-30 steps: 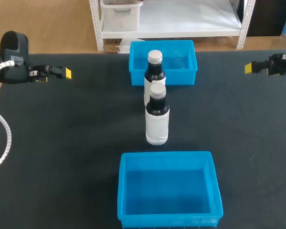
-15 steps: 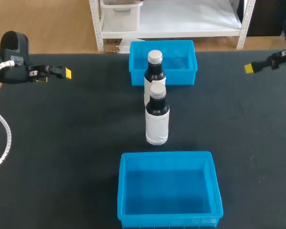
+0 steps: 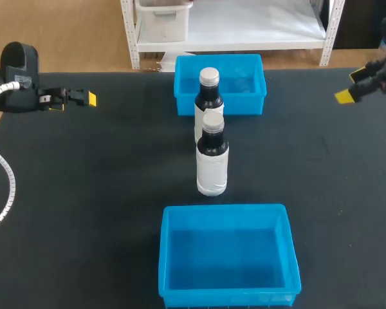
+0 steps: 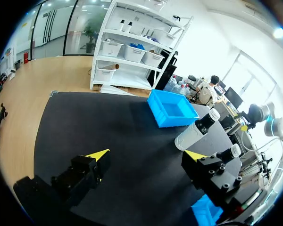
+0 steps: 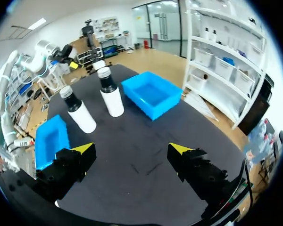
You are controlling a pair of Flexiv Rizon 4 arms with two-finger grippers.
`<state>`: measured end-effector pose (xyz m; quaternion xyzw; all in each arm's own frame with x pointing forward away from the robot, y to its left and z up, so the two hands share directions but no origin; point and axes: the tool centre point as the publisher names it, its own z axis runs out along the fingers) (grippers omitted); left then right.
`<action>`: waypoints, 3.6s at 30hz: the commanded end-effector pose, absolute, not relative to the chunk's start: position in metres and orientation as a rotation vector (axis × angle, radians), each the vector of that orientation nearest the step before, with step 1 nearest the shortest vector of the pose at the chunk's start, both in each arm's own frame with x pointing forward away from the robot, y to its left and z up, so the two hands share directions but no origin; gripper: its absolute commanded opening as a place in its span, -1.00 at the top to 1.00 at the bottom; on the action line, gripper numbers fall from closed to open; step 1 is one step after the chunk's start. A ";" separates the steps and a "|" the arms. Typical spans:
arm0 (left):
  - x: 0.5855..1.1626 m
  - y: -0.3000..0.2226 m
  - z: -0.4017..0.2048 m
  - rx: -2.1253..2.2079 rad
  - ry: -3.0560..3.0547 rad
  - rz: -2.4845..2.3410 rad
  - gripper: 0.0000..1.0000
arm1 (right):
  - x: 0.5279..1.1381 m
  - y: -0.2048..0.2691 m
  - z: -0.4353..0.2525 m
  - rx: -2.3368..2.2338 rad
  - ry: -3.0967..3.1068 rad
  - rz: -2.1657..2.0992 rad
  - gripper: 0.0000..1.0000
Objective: Pick up the bottle, and place it in the far bin if it is heavy, or in the near bin if it is light.
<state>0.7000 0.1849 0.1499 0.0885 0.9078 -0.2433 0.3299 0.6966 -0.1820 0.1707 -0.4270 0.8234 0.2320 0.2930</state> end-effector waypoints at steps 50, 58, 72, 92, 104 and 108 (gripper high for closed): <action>0.700 0.185 0.150 0.231 2.374 -0.636 -1.00 | 0.610 0.062 0.121 -1.717 1.690 1.073 -1.00; 0.700 0.185 0.150 0.231 2.374 -0.636 -1.00 | 0.614 0.075 0.117 -1.677 1.694 1.076 -1.00; 0.700 0.185 0.150 0.231 2.374 -0.636 -1.00 | 0.627 0.083 0.113 -1.603 1.711 1.052 -1.00; 0.700 0.185 0.150 0.231 2.374 -0.636 -1.00 | 0.636 0.094 0.116 -1.573 1.675 1.041 -1.00; 0.700 0.185 0.150 0.231 2.374 -0.636 -1.00 | 0.639 0.091 0.114 -1.558 1.673 1.040 -1.00; 0.700 0.185 0.150 0.231 2.374 -0.636 -1.00 | 0.639 0.090 0.114 -1.553 1.673 1.039 -1.00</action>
